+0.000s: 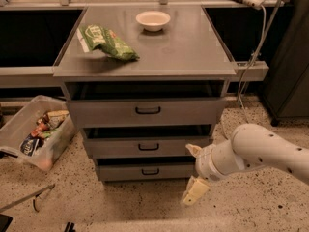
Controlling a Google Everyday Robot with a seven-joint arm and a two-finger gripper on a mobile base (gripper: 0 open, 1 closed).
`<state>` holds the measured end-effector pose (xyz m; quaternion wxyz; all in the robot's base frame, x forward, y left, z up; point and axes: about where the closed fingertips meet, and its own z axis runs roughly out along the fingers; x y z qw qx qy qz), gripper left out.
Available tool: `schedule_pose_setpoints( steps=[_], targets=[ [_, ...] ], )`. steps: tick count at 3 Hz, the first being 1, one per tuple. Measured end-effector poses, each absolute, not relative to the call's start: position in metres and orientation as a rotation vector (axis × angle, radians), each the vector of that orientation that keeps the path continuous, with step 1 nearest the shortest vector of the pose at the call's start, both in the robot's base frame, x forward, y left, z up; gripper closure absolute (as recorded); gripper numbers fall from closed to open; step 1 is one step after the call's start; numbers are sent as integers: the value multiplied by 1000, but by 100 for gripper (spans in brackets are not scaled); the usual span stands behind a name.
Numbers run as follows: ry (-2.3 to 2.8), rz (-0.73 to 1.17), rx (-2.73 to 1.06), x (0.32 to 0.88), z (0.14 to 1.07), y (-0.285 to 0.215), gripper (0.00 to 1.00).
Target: Open bottom drawer
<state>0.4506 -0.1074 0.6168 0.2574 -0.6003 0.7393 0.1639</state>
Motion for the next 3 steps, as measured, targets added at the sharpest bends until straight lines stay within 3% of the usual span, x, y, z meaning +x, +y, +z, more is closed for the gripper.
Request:
schedule_pose_setpoints(
  steps=[1,3],
  targets=[
    [1997,448,-1610,454,597,-98,0],
    [1914,500,-1583,455,440,-47,0]
  ],
)
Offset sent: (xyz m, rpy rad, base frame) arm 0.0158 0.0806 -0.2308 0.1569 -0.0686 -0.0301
